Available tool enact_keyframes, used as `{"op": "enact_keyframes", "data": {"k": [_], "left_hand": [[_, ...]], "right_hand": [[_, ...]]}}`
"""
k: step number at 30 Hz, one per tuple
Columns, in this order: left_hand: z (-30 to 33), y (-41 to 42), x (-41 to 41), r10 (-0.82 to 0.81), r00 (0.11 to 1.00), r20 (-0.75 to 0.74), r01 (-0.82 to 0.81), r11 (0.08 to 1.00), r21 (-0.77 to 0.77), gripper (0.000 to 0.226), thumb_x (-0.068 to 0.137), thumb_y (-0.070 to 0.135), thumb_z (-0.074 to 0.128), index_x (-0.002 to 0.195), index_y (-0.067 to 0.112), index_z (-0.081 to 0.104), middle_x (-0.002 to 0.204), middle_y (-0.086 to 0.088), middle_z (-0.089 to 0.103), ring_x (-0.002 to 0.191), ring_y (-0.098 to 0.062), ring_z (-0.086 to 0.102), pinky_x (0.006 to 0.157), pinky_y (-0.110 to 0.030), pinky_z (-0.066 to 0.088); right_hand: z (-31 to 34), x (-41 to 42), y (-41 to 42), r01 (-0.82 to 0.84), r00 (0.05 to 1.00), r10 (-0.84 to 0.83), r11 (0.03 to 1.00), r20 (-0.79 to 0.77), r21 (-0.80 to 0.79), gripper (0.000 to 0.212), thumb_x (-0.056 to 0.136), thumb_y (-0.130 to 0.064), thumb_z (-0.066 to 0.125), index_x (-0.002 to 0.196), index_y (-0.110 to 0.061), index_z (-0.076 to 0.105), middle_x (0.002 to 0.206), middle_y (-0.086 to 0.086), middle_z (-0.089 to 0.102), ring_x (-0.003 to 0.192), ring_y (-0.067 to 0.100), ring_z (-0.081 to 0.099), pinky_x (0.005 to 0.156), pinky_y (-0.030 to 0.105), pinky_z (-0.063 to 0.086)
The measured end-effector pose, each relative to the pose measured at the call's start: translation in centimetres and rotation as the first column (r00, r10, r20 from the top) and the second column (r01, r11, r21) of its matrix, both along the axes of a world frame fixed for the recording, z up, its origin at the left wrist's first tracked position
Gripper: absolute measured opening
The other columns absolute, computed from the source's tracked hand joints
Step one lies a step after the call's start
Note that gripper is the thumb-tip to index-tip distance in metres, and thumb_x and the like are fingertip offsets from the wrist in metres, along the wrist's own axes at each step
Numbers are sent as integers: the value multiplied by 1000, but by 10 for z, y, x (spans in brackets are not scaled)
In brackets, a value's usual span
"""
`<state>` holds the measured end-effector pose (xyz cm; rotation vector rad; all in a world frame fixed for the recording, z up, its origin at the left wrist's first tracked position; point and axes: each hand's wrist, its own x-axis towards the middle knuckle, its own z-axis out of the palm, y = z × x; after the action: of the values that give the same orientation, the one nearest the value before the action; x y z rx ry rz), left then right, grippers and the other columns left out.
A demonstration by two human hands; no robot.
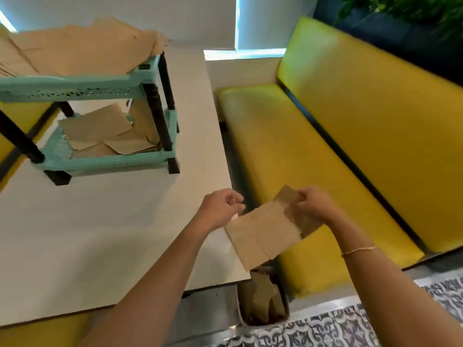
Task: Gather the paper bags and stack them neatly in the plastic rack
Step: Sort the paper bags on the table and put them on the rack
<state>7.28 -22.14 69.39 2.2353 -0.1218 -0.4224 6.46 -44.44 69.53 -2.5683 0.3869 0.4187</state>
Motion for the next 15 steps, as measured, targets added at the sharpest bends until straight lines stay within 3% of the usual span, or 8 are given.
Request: {"op": "enact_keyframes", "data": {"k": [3,5,8,11,15], "left_hand": [[-2,-32,-1,1,1000,22,0,1000,-31,23,89,24,61,112,20,62,103,5,61,93,-8,54,81,-20,41],[-5,-46,0,10,999,37,-8,999,-36,23,89,24,62,111,19,63,105,2,63,93,-9,55,81,-19,41],[-10,-58,1,29,996,81,-28,999,-23,22,90,23,61,111,17,63,100,3,62,89,-7,54,76,-13,40],[-16,-62,1,72,992,108,-71,997,-19,19,91,21,60,108,16,64,95,7,59,83,-3,51,65,-4,38],[-23,-61,0,123,985,122,-125,992,9,17,92,21,58,108,18,63,97,8,60,88,-5,54,64,-1,36]], "right_hand": [[-37,-19,-34,69,997,-71,996,-34,-58,28,85,-4,47,109,-7,61,75,7,58,64,20,51,52,30,38],[-65,-29,-44,42,995,-51,994,-85,-100,36,87,-8,47,123,-11,55,95,11,64,82,25,60,62,32,45],[-103,-40,-46,-28,988,2,986,-153,-166,43,91,-14,48,134,-16,46,123,14,59,112,30,56,80,33,48],[-138,-48,-41,-103,973,66,982,-220,-159,44,93,-15,48,137,-17,42,125,14,58,114,29,55,83,35,47],[-177,-53,-30,-164,945,121,979,-303,-119,39,96,-8,38,134,-13,45,125,15,58,113,30,55,85,36,46]]}}
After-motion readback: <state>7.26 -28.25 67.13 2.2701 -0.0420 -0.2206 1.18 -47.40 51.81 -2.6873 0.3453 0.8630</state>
